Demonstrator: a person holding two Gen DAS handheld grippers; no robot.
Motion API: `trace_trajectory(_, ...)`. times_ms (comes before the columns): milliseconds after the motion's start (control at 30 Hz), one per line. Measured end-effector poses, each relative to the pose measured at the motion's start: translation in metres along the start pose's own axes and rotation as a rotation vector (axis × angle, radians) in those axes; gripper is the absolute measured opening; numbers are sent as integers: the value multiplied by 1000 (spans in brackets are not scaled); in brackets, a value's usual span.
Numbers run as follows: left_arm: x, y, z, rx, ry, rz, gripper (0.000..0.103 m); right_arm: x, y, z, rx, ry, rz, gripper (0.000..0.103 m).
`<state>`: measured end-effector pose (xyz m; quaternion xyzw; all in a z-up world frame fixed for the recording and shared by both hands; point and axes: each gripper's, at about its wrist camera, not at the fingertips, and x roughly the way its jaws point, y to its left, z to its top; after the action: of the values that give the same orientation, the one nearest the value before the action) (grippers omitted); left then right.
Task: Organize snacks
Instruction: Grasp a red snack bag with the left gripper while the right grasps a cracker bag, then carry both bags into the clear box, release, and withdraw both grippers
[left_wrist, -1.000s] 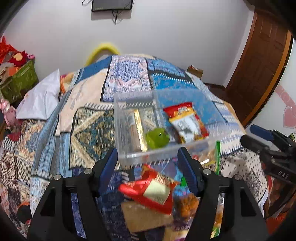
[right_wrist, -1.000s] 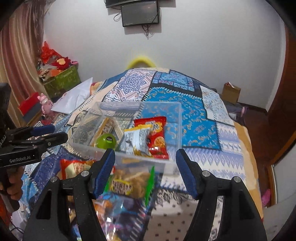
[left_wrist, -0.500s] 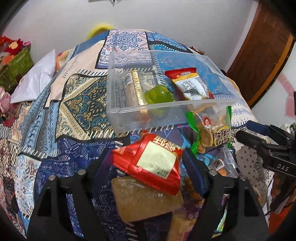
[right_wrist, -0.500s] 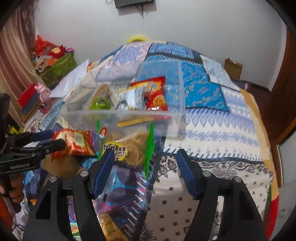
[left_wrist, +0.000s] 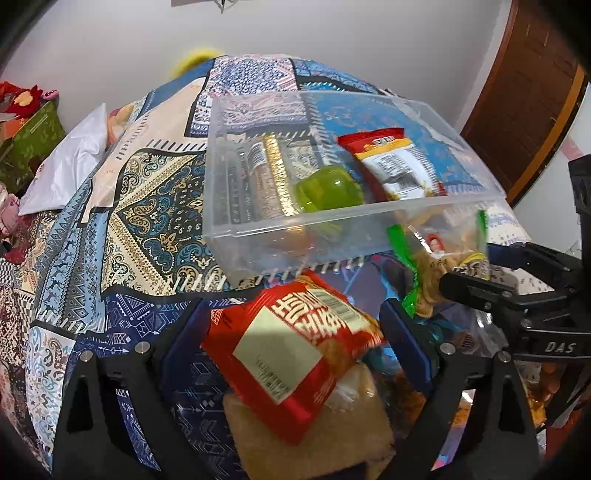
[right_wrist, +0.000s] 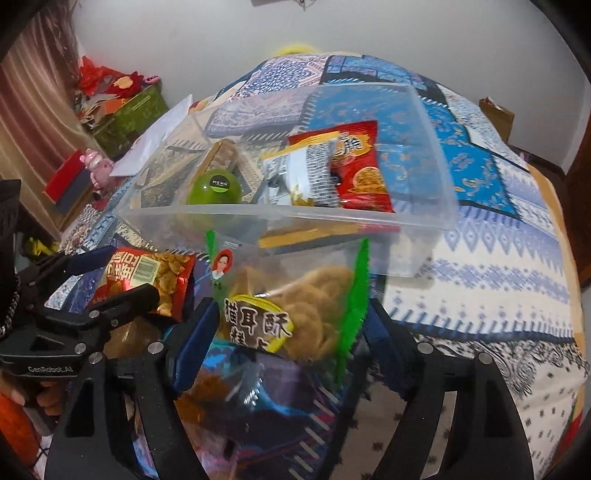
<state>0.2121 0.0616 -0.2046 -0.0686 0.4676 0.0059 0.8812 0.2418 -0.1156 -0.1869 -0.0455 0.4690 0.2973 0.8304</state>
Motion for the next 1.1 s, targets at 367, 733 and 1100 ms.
trace_trajectory(367,23,8,0,-20,38,-3,98,3,3,1,-16,-3,17,66)
trace_trajectory(733,7,16,-4,-47,9,5,70,-15,8,-2,-28,-60,-14,55)
trace_trajectory(1100,-39,28,-2,-76,-48,-6,43,-49,5,-5,1,-137,-14,54)
